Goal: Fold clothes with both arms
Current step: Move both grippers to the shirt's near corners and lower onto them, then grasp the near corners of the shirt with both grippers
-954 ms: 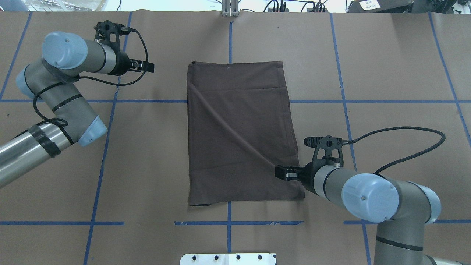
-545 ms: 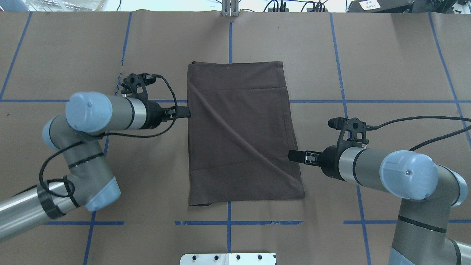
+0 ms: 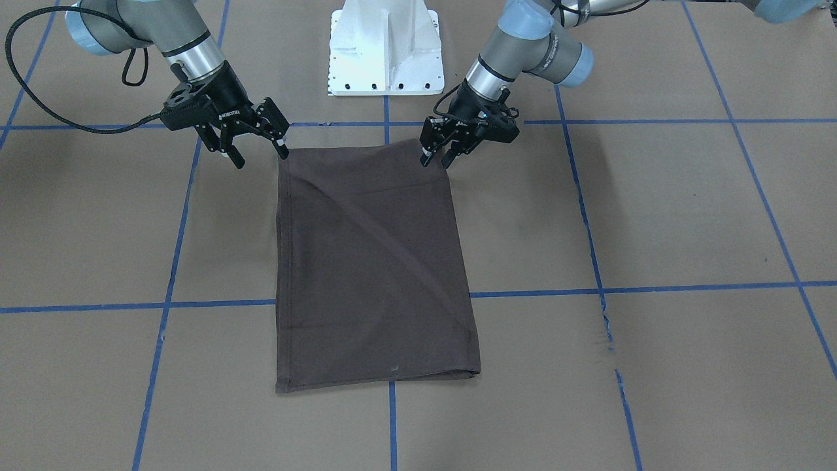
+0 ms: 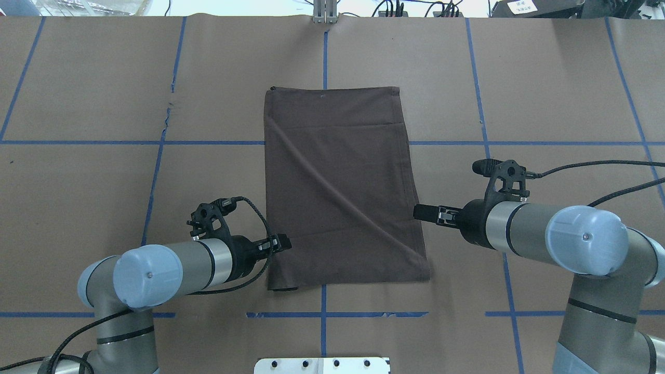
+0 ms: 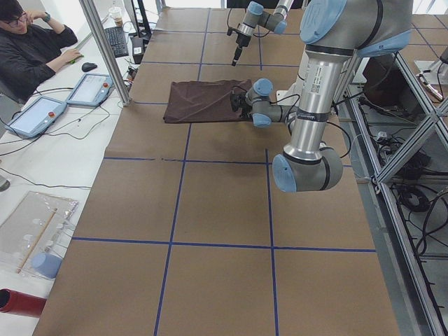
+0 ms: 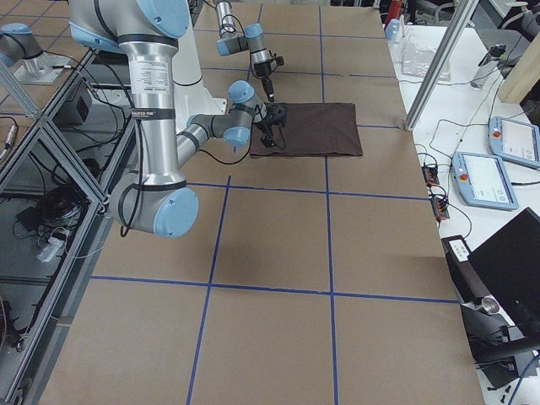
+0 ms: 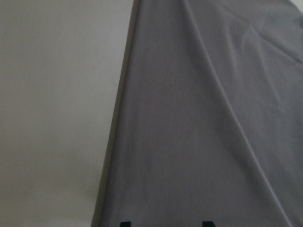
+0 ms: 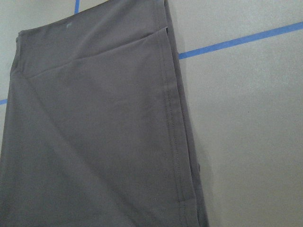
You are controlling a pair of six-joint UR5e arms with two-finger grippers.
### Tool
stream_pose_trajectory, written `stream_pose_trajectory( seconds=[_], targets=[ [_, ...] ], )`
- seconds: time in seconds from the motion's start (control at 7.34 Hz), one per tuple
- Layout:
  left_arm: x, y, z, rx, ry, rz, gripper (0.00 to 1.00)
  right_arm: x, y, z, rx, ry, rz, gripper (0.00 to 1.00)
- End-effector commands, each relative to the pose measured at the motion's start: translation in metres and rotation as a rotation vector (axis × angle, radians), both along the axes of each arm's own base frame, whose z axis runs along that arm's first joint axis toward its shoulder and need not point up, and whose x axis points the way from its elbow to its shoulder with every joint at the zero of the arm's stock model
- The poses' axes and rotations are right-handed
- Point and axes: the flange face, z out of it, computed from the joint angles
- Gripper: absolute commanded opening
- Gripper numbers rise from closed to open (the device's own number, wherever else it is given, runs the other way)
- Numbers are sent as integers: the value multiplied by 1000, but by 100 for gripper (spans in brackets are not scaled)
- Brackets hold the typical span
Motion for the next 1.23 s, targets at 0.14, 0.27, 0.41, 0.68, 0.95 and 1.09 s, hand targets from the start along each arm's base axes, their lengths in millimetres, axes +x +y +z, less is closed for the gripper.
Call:
stream_pose_trajectory(
  seconds=[0.14, 0.27, 0.41, 0.68, 0.95, 1.09],
  targets=[
    [1, 26, 12, -9, -17, 16, 59, 1, -2, 2, -2, 5, 5, 100],
    [6, 33, 14, -10, -22, 30, 59, 1, -2, 3, -4, 10, 5, 100],
    [8, 37, 15, -10, -23, 36, 59, 1, -3, 4, -3, 11, 9, 100],
    [11, 41, 15, -10, -24, 45, 59, 1, -3, 4, -3, 12, 9, 100],
    [13, 44, 12, -11, -18, 47, 35, 1, -3, 4, -3, 12, 9, 100],
    [13, 45, 13, -15, -19, 49, 7, 1, -3, 4, -3, 12, 10, 100]
  ],
)
